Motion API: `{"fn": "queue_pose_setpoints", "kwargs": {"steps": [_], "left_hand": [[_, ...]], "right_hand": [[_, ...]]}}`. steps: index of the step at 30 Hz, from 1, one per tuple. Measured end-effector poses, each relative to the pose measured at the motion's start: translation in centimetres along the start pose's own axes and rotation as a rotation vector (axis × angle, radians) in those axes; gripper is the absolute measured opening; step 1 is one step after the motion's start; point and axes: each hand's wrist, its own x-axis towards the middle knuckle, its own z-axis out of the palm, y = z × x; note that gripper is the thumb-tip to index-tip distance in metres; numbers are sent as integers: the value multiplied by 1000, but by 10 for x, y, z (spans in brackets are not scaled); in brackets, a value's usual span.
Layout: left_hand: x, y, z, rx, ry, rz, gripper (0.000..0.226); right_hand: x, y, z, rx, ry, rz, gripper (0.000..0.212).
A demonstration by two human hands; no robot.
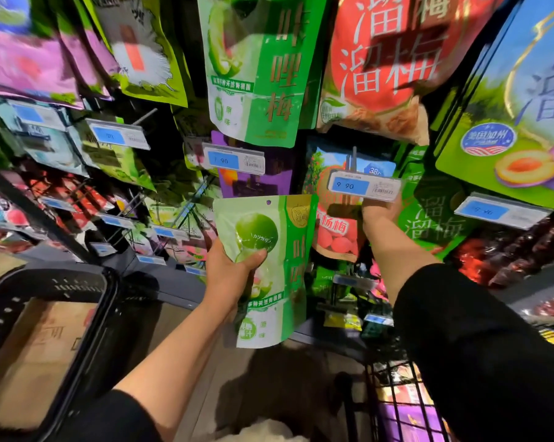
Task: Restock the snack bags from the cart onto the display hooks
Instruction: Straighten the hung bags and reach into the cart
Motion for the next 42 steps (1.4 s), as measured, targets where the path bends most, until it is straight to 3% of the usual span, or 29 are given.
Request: {"fn": "queue_pose_setpoints", "kwargs": {"steps": [1,3,5,7,9,11,13,17,19,22,25,29,33,36,42], "left_hand": [[-1,-1,0,-4,-7,-2,37],[-1,-4,-2,-7,-19,-4,35],[-1,-7,-2,-5,-40,-5,36],[-2,-7,1,3,-98,-3,42],[-4,-7,5,-12,-154,2,44],[-9,-6,5,-59,-202,-9,46],[-13,2,-1,-113,-237,-15,54],[-5,32,-17,-188,-309,35,71],[3,57,-24,-198,-353,96,65],[19,100,-33,-244,-343,209,46],[41,145,-44,-182,-227,386,52],[63,202,-59,31,-105,746,74],[81,255,-64,447,15,1123,77],[93,275,-60,774,9,1187,75],[106,287,-53,979,-33,1151,73]], "right_hand": [[-8,2,-6,-76,88,-63,11],[-31,12,-17,-222,207,-130,33],[-58,28,-23,-217,250,-154,29],[-81,39,-29,-9,13,-128,26],[-103,36,-31,154,-419,20,29],[-118,31,-31,199,-667,80,46],[-131,21,-33,222,-654,44,65],[-164,-30,-36,231,-580,-133,25],[-177,-60,-33,252,-521,-221,9],[-191,-109,-21,258,-449,-348,8],[-202,-155,-7,322,-398,-444,6],[-209,-201,10,394,-384,-479,15],[-209,-221,29,454,-370,-444,17],[-205,-226,41,491,-367,-387,3],[-194,-232,58,529,-388,-347,10]]}}
